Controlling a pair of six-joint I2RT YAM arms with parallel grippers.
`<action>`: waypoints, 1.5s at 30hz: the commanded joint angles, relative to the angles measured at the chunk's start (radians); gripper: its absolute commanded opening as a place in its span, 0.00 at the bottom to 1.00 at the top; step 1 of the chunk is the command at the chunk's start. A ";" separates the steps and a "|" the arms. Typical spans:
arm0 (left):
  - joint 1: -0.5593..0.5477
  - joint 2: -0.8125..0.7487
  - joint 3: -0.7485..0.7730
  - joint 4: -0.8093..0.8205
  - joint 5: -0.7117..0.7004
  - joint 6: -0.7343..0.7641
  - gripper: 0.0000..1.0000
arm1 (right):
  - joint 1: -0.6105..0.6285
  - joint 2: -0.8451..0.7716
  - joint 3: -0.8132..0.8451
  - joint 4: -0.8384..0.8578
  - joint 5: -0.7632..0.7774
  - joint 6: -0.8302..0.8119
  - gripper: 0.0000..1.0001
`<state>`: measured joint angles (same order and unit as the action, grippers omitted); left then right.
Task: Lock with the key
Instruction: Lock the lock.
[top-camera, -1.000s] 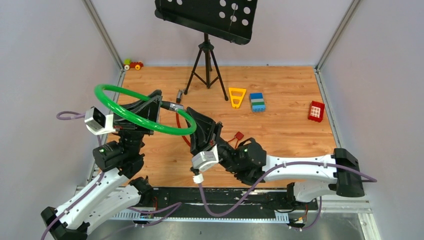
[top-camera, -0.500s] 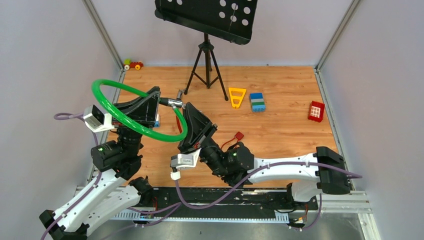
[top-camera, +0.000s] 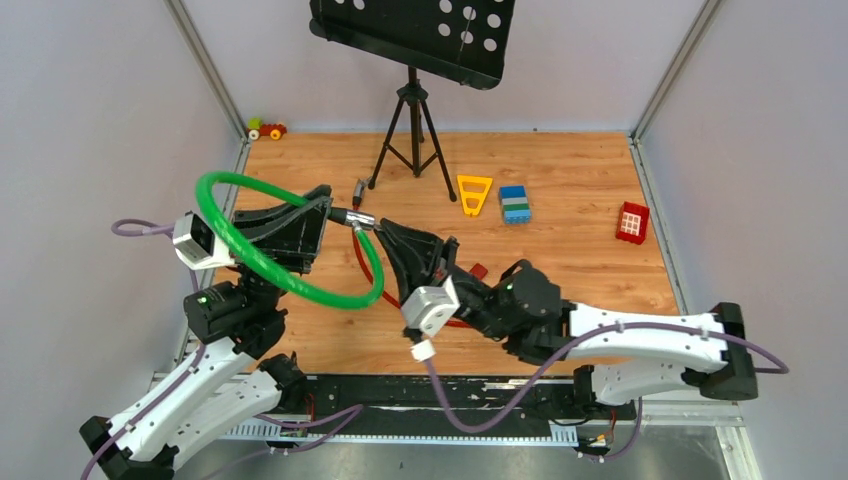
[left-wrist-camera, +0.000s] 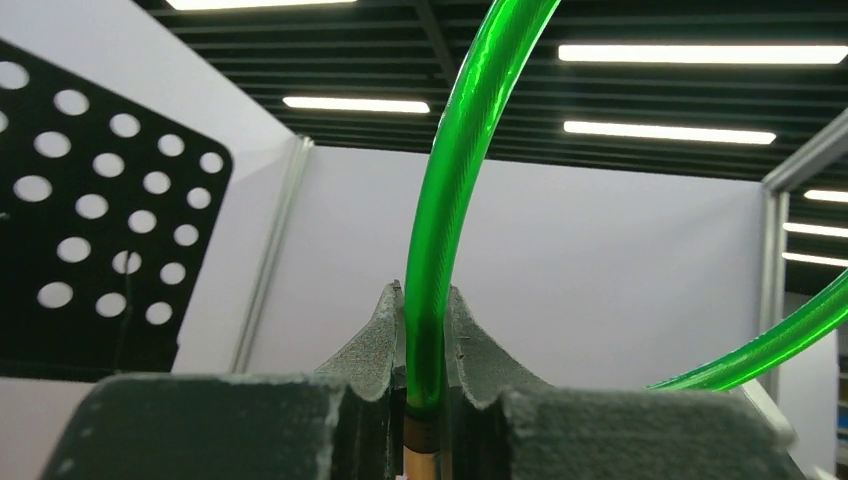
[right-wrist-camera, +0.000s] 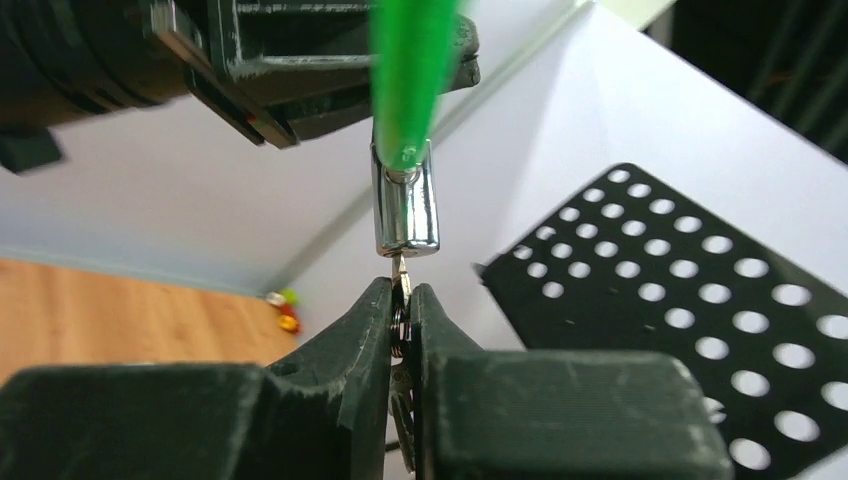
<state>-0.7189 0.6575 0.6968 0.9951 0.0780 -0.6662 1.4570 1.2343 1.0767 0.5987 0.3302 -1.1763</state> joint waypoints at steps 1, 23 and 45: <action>-0.005 0.052 -0.020 0.107 0.165 0.016 0.00 | -0.021 -0.114 0.091 -0.290 -0.309 0.402 0.00; -0.005 0.114 0.007 0.163 0.357 0.025 0.00 | -0.393 -0.162 0.056 -0.172 -0.996 1.238 0.00; -0.005 0.162 0.017 0.259 0.459 0.003 0.00 | -0.510 0.000 -0.016 0.268 -1.182 1.994 0.00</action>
<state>-0.7250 0.7937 0.6941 1.2892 0.5079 -0.6727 0.9375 1.2232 1.0515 0.7071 -0.8253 0.6353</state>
